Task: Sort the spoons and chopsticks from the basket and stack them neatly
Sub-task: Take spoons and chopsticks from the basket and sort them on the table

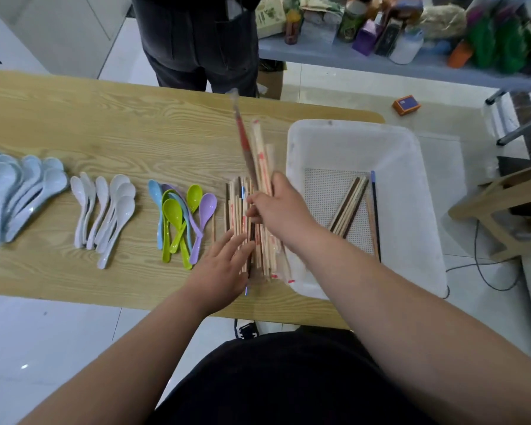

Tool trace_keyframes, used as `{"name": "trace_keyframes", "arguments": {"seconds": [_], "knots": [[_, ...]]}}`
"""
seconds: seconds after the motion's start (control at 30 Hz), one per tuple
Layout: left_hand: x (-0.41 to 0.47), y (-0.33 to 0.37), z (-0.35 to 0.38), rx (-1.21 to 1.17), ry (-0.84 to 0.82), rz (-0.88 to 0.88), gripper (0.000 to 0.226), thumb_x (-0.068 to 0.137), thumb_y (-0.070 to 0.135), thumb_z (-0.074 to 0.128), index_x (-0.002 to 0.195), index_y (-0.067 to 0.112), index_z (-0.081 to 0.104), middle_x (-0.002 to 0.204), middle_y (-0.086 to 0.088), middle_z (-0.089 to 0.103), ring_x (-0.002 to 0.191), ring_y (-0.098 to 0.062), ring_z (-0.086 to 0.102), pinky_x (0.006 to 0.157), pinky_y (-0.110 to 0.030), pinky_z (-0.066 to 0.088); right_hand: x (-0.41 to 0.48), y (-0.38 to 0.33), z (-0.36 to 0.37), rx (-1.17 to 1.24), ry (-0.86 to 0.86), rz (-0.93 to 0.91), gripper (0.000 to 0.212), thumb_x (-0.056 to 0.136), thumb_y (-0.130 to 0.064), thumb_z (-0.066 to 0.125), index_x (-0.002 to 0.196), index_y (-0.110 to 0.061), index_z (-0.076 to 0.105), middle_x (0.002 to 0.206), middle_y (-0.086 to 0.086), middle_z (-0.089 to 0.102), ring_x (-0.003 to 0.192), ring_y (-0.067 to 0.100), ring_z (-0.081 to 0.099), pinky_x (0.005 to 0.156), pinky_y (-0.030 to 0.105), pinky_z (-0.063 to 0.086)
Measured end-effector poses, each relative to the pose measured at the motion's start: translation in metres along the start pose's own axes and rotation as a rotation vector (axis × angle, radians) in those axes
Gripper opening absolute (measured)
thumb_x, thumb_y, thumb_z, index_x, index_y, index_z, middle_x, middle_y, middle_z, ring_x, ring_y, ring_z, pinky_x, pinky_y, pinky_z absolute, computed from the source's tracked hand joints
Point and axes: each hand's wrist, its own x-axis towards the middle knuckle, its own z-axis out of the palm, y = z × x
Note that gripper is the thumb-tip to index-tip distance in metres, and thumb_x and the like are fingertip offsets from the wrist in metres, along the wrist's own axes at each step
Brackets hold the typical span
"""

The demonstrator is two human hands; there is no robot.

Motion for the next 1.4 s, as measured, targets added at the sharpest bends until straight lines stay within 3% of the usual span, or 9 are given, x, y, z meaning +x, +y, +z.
{"name": "trace_keyframes", "arguments": {"seconds": [0.23,0.47,0.7,0.87,0.97,1.07,1.2,1.3,1.4], "knots": [[-0.038,-0.03,0.016,-0.115,-0.087,-0.203,0.048,0.081,0.024,0.057,0.125,0.007,0.059,0.119,-0.014,0.06,0.1,-0.038,0.063,0.082,-0.047,0.058,0.04,0.025,0.058,-0.277,0.095,0.29,0.063,0.097,-0.01,0.041,0.156,-0.016,0.022,0.152,0.01,0.046,0.127,0.035,0.056,0.102,0.044,0.049],[-0.042,-0.029,0.021,-0.077,-0.125,-0.161,0.064,0.063,0.012,0.083,0.123,0.0,0.064,0.12,-0.017,0.062,0.106,-0.036,0.064,0.091,-0.042,0.056,0.052,0.05,0.061,-0.434,0.179,0.401,0.073,0.098,0.001,0.046,0.16,-0.016,0.011,0.158,0.01,0.037,0.137,0.034,0.047,0.109,0.047,0.043],[-0.026,-0.029,0.026,-0.099,-0.232,-0.145,0.069,0.087,0.001,0.059,0.152,0.007,0.035,0.151,-0.016,0.035,0.131,-0.035,0.045,0.106,-0.04,0.045,0.045,0.059,0.064,-0.605,0.103,0.365,0.079,0.099,-0.007,0.045,0.161,-0.019,-0.003,0.168,0.005,0.007,0.15,0.029,0.025,0.12,0.044,0.031],[-0.007,-0.031,0.021,-0.114,-0.299,-0.208,0.073,0.087,0.005,0.055,0.154,0.014,0.028,0.158,-0.008,0.022,0.125,-0.036,0.052,0.089,-0.045,0.053,0.034,0.059,0.062,-0.742,-0.073,0.209,0.086,0.095,-0.01,0.056,0.161,-0.016,0.001,0.168,0.005,-0.004,0.151,0.03,0.022,0.118,0.041,0.032],[-0.002,-0.031,0.015,-0.089,-0.322,-0.183,0.077,0.084,0.013,0.061,0.154,0.014,0.029,0.159,-0.007,0.024,0.122,-0.037,0.053,0.084,-0.044,0.054,0.024,0.055,0.056,-0.876,-0.175,-0.019,0.074,0.095,-0.017,0.056,0.158,-0.013,0.019,0.166,0.009,0.009,0.153,0.027,0.014,0.122,0.04,0.024],[0.002,-0.031,0.009,-0.076,-0.305,-0.147,0.075,0.084,0.016,0.063,0.153,0.013,0.034,0.157,-0.011,0.03,0.135,-0.035,0.043,0.094,-0.042,0.05,0.007,0.046,0.041,-0.921,-0.238,-0.33,0.062,0.095,-0.015,0.048,0.155,-0.012,0.033,0.163,0.009,0.024,0.153,0.024,0.014,0.124,0.04,0.019],[0.013,-0.028,-0.003,-0.035,-0.308,-0.143,0.074,0.088,0.022,0.059,0.156,0.018,0.029,0.159,-0.006,0.027,0.145,-0.026,0.03,0.111,-0.036,0.036,-0.015,0.044,-0.012,-0.886,-0.078,-0.589,0.048,0.094,-0.014,0.053,0.141,-0.012,0.053,0.147,0.007,0.048,0.141,0.021,0.038,0.118,0.035,0.032],[0.029,-0.017,-0.013,-0.13,-0.209,-0.177,0.068,0.09,0.016,0.057,0.154,0.014,0.034,0.156,-0.009,0.034,0.144,-0.028,0.033,0.116,-0.039,0.031,-0.024,0.055,-0.064,-0.785,0.087,-0.436,0.044,0.097,-0.02,0.052,0.141,-0.015,0.052,0.143,0.002,0.047,0.135,0.017,0.041,0.113,0.03,0.033],[0.055,0.008,-0.021,-0.232,0.138,-0.084,0.052,0.087,0.015,0.053,0.138,0.004,0.054,0.138,-0.017,0.052,0.128,-0.033,0.051,0.104,-0.049,0.047,-0.015,0.079,-0.111,-0.747,0.161,-0.009,0.057,0.094,-0.032,0.055,0.147,-0.019,0.041,0.146,0.007,0.04,0.135,0.024,0.041,0.113,0.04,0.037]]}}
